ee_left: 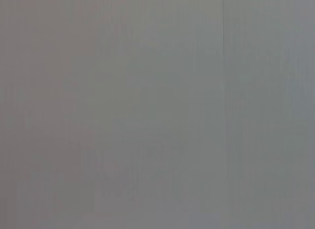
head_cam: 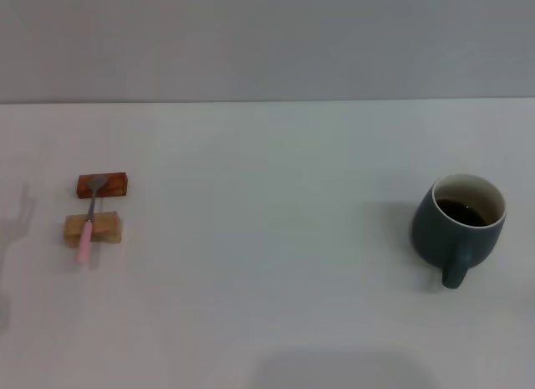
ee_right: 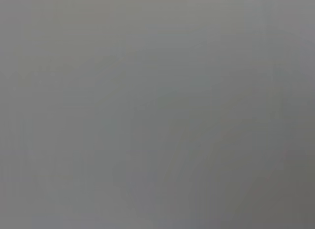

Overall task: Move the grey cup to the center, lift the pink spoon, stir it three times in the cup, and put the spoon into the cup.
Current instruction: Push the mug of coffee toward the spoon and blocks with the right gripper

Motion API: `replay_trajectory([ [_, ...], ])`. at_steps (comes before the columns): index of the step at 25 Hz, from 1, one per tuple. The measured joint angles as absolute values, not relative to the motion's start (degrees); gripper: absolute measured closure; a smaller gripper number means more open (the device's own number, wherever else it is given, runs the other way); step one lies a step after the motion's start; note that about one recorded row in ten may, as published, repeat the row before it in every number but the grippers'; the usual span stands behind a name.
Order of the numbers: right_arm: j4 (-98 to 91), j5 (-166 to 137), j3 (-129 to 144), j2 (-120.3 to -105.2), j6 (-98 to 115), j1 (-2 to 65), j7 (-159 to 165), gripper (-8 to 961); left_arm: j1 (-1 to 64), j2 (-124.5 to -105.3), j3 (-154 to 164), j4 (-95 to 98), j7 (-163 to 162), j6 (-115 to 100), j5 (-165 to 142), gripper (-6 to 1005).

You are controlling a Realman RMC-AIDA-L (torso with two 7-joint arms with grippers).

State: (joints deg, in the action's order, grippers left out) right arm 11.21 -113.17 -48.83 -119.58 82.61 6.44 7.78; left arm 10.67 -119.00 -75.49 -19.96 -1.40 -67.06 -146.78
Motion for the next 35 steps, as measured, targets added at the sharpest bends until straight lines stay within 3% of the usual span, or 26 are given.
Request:
replay_trajectory([
  [9, 10.68, -113.17, -49.22, -119.41, 79.58, 8.17, 7.87, 954, 10.98, -119.0, -75.55, -18.96, -1.4, -66.95, -146.78, 172],
  [19, 7.11, -113.13, -50.21, -119.27, 66.54, 16.5, 7.58, 954, 11.57, -118.99, -75.77, -17.69, -1.4, -66.05, -145.86, 172],
  [35, 8.37, -113.78, -44.88, -119.49, 61.66, 20.84, 7.35, 954, 12.24, -118.91, -75.66, -17.97, -1.4, -66.06, -145.87, 173],
])
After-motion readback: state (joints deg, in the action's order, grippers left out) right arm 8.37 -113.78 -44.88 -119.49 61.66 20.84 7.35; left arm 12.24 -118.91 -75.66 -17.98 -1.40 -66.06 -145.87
